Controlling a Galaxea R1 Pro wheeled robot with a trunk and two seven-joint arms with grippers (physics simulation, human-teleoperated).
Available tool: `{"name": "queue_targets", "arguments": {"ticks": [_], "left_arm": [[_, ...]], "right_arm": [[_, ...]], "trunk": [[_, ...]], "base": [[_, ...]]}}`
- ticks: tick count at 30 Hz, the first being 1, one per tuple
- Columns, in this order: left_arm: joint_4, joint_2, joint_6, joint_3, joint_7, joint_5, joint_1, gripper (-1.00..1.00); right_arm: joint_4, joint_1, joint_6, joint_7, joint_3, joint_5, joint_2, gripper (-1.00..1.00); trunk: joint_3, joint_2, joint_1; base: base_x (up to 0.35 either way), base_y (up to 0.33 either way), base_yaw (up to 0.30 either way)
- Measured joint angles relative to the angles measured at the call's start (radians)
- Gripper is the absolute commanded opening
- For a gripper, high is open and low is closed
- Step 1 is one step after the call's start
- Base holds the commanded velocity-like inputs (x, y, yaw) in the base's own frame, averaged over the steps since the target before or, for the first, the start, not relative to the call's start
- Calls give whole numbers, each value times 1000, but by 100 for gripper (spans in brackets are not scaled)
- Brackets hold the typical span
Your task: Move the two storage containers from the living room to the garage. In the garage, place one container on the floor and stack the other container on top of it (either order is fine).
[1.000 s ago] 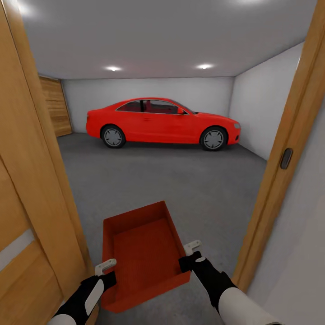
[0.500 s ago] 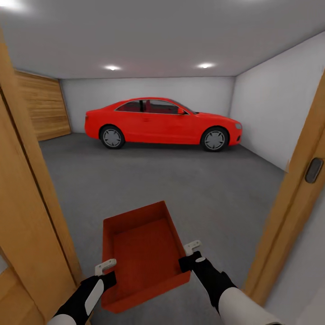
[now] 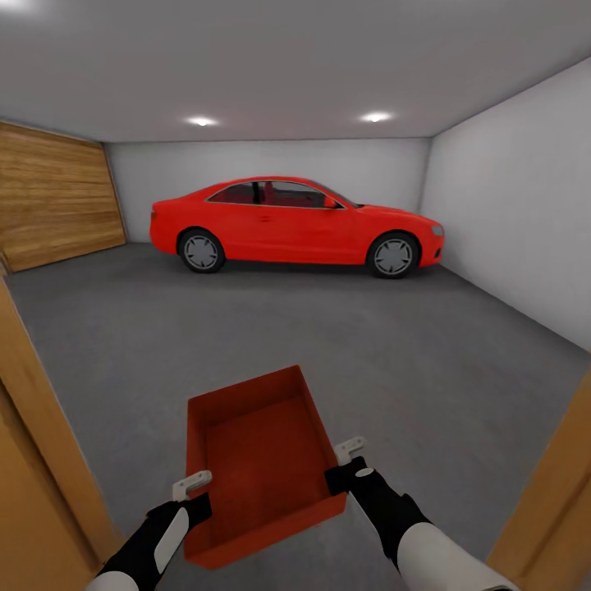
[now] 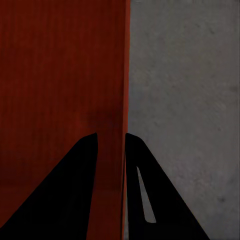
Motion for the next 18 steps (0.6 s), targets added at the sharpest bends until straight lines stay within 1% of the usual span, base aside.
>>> {"name": "queue_targets", "arguments": {"ticks": [18], "left_arm": [[0,0,0,0,0,0,0,-100]], "right_arm": [[0,0,0,0,0,0,0,-100]], "trunk": [[0,0,0]], "base": [[340,0,0]]}}
